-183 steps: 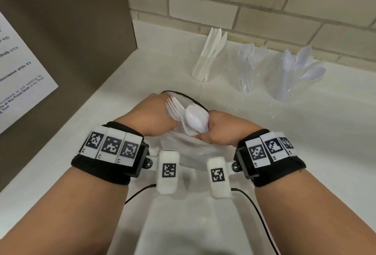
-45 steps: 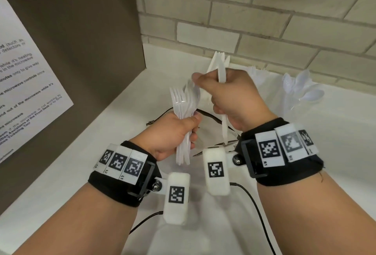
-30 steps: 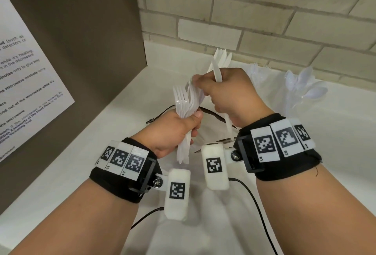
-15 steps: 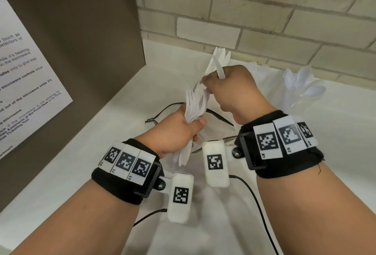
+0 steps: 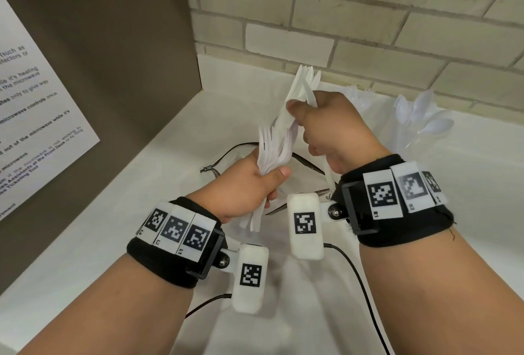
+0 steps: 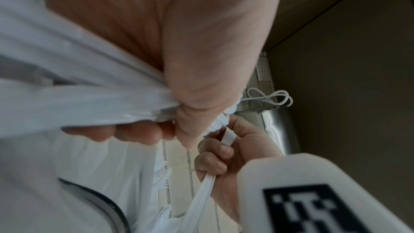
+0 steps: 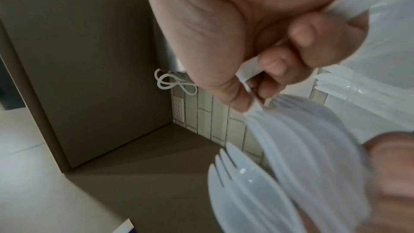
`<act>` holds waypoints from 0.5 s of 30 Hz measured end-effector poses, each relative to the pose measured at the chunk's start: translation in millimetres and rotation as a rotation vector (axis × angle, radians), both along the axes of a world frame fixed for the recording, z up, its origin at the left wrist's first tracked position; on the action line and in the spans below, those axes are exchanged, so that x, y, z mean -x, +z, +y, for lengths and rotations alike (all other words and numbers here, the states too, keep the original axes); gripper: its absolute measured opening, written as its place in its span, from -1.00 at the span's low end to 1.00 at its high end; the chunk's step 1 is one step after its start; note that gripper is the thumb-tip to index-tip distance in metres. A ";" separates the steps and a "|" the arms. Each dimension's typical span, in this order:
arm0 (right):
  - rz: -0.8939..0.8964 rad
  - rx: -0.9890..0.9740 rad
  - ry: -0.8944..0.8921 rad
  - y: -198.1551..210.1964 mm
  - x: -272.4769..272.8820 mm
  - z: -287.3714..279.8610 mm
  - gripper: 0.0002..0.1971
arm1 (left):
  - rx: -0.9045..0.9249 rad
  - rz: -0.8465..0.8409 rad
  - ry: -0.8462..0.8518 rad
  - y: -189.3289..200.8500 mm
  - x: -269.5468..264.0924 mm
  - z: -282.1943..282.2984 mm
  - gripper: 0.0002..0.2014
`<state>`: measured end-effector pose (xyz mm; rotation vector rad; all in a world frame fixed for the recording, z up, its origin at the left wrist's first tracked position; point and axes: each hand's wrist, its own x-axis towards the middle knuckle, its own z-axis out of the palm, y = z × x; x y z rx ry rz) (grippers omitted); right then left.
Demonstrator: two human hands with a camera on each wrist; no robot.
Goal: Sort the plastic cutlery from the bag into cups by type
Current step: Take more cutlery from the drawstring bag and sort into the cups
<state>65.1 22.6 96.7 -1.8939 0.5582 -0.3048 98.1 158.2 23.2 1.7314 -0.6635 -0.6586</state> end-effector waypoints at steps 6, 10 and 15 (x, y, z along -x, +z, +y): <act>0.017 -0.054 0.048 -4.3 0.1 2.7 -0.84 | 0.009 -0.020 0.001 -2.4 -2.2 -0.7 -0.73; -0.016 -0.110 -0.006 -0.5 0.0 2.7 -0.82 | 0.012 -0.020 -0.004 -5.8 -2.2 1.0 -0.86; -0.084 -0.143 -0.017 -2.5 0.7 4.4 -0.84 | 0.038 0.002 -0.015 -6.1 -2.8 0.8 -0.78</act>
